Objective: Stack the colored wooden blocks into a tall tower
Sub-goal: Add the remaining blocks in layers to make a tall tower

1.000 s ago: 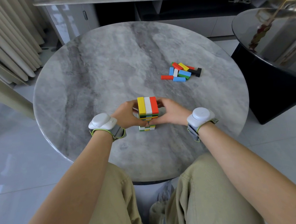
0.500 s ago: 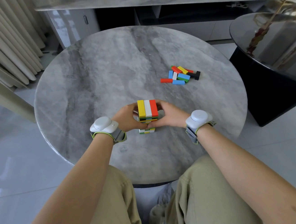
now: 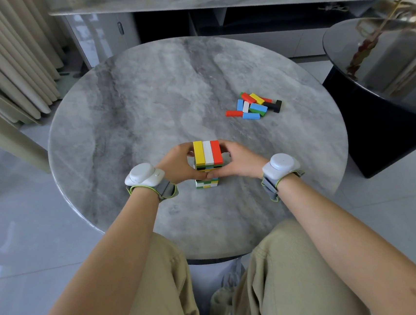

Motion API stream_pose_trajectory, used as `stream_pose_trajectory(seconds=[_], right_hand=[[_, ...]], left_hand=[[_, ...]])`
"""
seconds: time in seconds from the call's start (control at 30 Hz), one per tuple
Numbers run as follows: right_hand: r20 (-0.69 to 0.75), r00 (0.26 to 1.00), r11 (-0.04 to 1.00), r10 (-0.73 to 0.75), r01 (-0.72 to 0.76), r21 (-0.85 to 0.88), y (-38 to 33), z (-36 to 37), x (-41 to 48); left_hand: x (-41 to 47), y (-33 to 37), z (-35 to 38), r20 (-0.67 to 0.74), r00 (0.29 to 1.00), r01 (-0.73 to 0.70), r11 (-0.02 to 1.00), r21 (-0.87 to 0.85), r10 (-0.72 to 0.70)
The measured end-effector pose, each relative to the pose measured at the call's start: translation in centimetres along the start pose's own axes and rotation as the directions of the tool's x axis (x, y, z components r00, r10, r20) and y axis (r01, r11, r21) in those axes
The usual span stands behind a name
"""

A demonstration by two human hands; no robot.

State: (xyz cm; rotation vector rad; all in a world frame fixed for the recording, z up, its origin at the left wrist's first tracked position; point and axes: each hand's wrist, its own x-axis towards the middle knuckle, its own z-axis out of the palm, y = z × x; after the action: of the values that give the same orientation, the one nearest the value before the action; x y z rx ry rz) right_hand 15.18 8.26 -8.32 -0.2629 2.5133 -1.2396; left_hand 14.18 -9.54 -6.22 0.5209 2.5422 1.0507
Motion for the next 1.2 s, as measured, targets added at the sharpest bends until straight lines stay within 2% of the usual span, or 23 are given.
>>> stream_pose_trajectory(seconds=[0.1, 0.2, 0.27, 0.3, 0.33, 0.4, 0.43, 0.47, 0.5, 0.57, 0.7, 0.8, 0.9, 0.97, 1.2], right_hand=[[0.017, 1.000, 1.000, 0.013, -0.013, 0.011, -0.3, -0.1, -0.1], [0.082, 0.995, 0.996, 0.051, -0.057, 0.073, -0.4, -0.3, -0.8], [0.126, 0.986, 0.937, 0.111, -0.146, 0.316, -0.5, -0.4, -1.5], [0.144, 0.982, 0.855, 0.125, -0.180, 0.486, -0.7, -0.6, -1.7], [0.151, 0.978, 0.757, 0.143, -0.207, 0.620, -1.0, -0.6, -1.8], [0.170, 0.960, 0.586, 0.224, -0.272, 0.763, -1.6, -0.4, -1.2], [0.177, 0.943, 0.512, 0.282, -0.304, 0.804, -1.8, -0.1, -0.6], [0.178, 0.926, 0.465, 0.332, -0.325, 0.824, -2.1, 0.2, -0.3], [0.167, 0.909, 0.453, 0.382, -0.342, 0.823, -2.2, 0.5, 0.0], [0.119, 0.893, 0.493, 0.434, -0.346, 0.799, -2.3, 1.0, 0.3], [0.057, 0.884, 0.585, 0.464, -0.354, 0.729, -3.2, 1.6, 0.3], [0.039, 0.884, 0.635, 0.465, -0.364, 0.682, -3.2, 2.3, 0.7], [0.025, 0.886, 0.627, 0.462, -0.346, 0.698, -3.4, 2.3, 0.5], [0.046, 0.899, 0.598, 0.436, -0.328, 0.731, -3.2, 2.2, 0.6], [0.089, 0.902, 0.559, 0.423, -0.337, 0.757, -3.4, 2.0, 0.4]], left_hand=[[0.1, -0.1, 0.0, 0.013, 0.999, 0.035, 0.999, 0.001, -0.035], [0.1, -0.7, 0.1, 0.093, 0.987, 0.128, 0.991, 0.028, -0.130], [-0.4, -0.7, -0.1, 0.137, 0.965, 0.232, 0.972, -0.048, -0.224], [-0.6, -0.4, -0.3, 0.148, 0.953, 0.289, 0.940, -0.182, -0.265], [-0.8, 0.0, -0.5, 0.158, 0.944, 0.327, 0.873, -0.361, -0.288], [-1.2, 0.8, -1.0, 0.164, 0.936, 0.334, 0.634, -0.698, -0.312], [-1.3, 1.0, -1.2, 0.173, 0.930, 0.327, 0.515, -0.792, -0.325], [-1.3, 1.4, -1.1, 0.179, 0.924, 0.324, 0.444, -0.836, -0.338], [-1.2, 1.8, -0.9, 0.180, 0.917, 0.328, 0.417, -0.848, -0.355], [-0.9, 2.2, -0.4, 0.183, 0.887, 0.364, 0.396, -0.843, -0.424], [0.2, 2.6, 0.3, 0.141, 0.842, 0.419, 0.468, -0.778, -0.520], [0.4, 2.8, 0.5, 0.115, 0.844, 0.427, 0.527, -0.734, -0.523], [0.6, 2.6, 0.6, 0.120, 0.837, 0.413, 0.473, -0.778, -0.534], [0.7, 2.7, 0.6, 0.171, 0.824, 0.444, 0.430, -0.786, -0.540], [0.4, 3.2, 1.4, 0.304, 0.848, 0.448, 0.281, -0.849, -0.434]])
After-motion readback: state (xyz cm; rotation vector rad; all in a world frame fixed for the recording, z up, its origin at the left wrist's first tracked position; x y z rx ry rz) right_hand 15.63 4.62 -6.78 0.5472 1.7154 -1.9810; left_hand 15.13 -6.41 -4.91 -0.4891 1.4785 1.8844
